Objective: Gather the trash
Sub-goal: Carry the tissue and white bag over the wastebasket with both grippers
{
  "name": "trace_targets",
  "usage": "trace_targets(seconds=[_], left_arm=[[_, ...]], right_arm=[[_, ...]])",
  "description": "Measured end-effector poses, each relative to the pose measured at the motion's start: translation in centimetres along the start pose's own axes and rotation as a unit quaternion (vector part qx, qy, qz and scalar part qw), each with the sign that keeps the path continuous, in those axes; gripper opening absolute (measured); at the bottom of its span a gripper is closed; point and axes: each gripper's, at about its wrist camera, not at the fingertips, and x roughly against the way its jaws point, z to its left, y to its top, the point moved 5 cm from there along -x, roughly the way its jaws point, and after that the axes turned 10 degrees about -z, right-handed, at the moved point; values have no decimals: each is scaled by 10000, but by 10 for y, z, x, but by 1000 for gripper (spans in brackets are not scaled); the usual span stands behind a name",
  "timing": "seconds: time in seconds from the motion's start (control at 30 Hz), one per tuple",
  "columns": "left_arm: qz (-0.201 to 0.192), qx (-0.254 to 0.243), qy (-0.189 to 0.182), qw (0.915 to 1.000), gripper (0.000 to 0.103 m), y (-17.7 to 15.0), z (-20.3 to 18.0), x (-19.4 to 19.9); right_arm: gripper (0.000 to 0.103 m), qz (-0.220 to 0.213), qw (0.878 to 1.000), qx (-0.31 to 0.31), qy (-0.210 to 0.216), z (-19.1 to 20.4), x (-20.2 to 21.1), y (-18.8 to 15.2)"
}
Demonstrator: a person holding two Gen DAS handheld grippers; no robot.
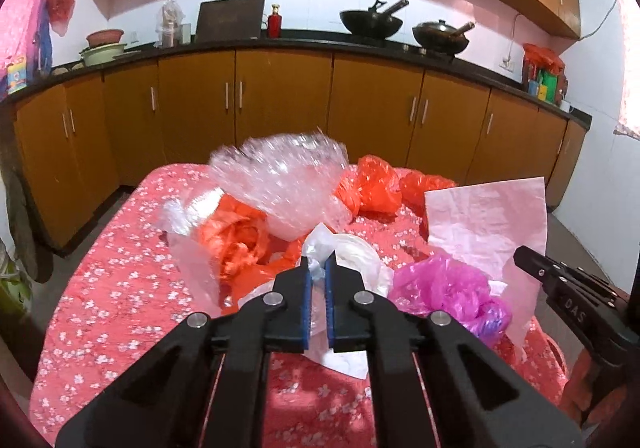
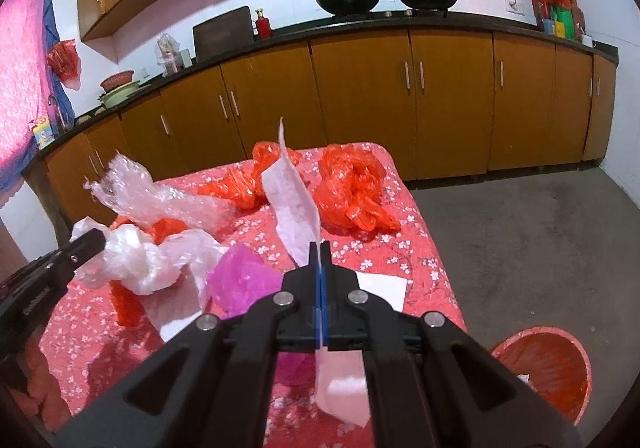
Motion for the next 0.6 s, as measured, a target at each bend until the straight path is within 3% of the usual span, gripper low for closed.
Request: trace_targets(seconds=[0.6], left_arm=[[-457, -12, -71, 9989, 5, 36, -6, 35]], right_arm=[[2, -454, 9989, -128, -25, -13, 48, 31]])
